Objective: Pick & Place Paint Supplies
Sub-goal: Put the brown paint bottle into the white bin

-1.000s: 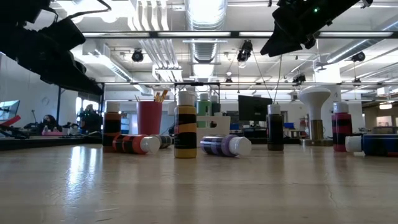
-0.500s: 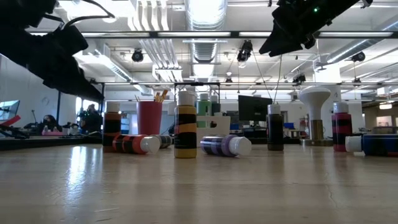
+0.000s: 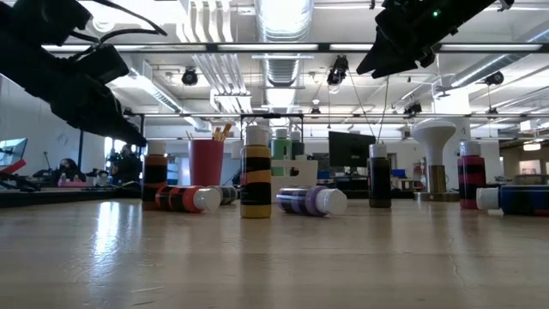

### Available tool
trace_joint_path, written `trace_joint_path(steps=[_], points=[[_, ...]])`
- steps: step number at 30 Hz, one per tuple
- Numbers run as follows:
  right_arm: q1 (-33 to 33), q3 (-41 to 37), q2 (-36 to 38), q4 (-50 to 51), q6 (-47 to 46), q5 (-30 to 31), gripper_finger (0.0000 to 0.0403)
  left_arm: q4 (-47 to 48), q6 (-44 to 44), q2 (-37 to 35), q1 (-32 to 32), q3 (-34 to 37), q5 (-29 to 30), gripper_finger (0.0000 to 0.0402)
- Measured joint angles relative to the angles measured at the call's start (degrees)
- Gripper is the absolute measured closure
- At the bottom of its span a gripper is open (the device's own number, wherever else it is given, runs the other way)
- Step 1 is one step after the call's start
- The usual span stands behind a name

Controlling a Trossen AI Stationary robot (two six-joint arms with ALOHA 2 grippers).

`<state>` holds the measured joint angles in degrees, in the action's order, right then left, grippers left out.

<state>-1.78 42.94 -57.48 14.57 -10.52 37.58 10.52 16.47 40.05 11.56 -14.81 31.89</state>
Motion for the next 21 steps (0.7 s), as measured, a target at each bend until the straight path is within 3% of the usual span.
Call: trace_joint_path(steps=[11, 21], points=[[0.00, 0.00, 0.01, 0.00, 0.00, 0.07, 0.0074, -2.45, -0.31, 1.69, -0.10, 0.00, -2.66, 0.0146], [0.00, 0.00, -0.01, -0.07, 0.12, 0.07, 0.0107, -8.58, -3.40, 6.34, -0.23, 0.00, -2.68, 0.0144]])
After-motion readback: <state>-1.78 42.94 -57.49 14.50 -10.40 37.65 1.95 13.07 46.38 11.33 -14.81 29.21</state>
